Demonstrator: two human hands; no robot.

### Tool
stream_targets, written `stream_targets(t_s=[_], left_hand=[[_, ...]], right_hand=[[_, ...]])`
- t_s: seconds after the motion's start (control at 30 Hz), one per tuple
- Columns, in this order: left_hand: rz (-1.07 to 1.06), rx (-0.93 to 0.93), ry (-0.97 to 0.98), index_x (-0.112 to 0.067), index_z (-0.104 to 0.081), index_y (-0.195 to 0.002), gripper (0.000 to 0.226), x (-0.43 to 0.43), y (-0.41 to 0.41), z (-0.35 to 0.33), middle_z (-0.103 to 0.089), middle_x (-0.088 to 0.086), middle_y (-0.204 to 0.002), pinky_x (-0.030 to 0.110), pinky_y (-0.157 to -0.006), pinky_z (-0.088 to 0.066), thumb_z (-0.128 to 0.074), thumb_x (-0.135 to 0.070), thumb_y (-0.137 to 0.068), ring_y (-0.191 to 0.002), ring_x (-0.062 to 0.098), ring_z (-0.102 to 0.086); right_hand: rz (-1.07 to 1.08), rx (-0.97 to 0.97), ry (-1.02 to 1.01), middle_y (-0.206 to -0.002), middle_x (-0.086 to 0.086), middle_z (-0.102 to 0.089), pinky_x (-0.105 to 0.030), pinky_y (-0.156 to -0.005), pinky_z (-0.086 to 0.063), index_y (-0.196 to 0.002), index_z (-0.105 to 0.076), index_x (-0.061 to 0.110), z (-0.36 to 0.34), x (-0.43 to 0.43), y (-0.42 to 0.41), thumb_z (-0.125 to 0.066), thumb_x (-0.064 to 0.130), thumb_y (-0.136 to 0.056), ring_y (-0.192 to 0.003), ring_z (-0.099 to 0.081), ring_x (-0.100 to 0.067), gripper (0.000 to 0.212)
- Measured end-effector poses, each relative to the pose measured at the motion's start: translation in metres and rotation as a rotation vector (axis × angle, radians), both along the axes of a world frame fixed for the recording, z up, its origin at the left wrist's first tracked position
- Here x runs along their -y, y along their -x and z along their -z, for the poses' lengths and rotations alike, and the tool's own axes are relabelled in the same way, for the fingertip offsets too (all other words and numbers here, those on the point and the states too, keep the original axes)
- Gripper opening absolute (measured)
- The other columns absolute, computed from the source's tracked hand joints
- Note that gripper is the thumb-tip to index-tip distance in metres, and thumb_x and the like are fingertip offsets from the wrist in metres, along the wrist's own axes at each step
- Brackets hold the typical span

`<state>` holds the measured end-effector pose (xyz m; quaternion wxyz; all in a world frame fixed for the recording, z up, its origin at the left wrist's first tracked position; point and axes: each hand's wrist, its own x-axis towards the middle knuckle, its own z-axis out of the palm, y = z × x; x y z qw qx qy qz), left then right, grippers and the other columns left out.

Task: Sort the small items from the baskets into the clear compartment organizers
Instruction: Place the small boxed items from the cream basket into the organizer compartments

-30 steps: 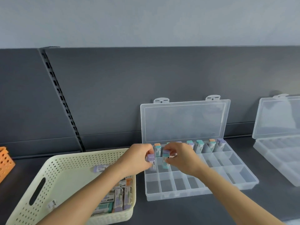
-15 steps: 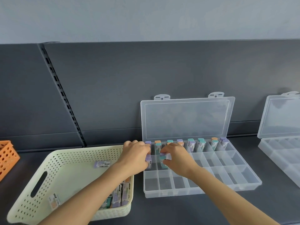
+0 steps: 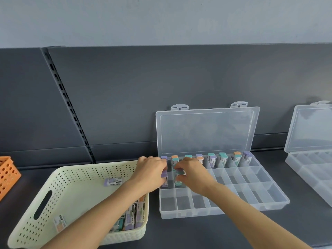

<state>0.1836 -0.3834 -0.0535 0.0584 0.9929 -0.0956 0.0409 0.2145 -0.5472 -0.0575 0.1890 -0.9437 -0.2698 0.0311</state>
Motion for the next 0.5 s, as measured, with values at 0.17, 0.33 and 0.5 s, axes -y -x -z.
stream_targets(t_s=[0.17, 0.33, 0.5], left_hand=[[0.003, 0.006, 0.012, -0.023, -0.062, -0.108, 0.024, -0.003, 0.003, -0.005, -0.060, -0.004, -0.105, 0.035, -0.091, -0.041, -0.059, -0.034, -0.086, -0.096, 0.014, -0.053], [0.005, -0.011, 0.192, -0.027, -0.057, -0.126, 0.044, -0.016, 0.017, -0.022, -0.055, -0.009, -0.123, 0.031, -0.094, -0.043, -0.065, -0.040, -0.085, -0.113, 0.011, -0.049], [-0.071, 0.007, 0.300, -0.029, -0.058, -0.124, 0.041, -0.044, 0.040, -0.034, -0.053, -0.014, -0.125, 0.028, -0.095, -0.045, -0.068, -0.033, -0.084, -0.114, 0.005, -0.050]], right_hand=[[-0.012, -0.005, 0.059, -0.125, -0.004, -0.057, -0.028, -0.097, -0.047, -0.123, -0.059, 0.016, 0.002, -0.005, 0.001, -0.060, 0.022, -0.092, -0.107, -0.056, -0.020, 0.032], [0.003, -0.028, 0.018, -0.125, -0.004, -0.058, -0.028, -0.092, -0.048, -0.127, -0.056, 0.017, -0.012, -0.004, 0.001, -0.067, 0.021, -0.087, -0.107, -0.058, -0.022, 0.041], [-0.003, -0.019, -0.144, -0.126, -0.001, -0.060, -0.024, -0.088, -0.049, -0.129, -0.057, 0.019, -0.038, -0.015, 0.012, -0.069, 0.021, -0.086, -0.107, -0.060, -0.018, 0.045]])
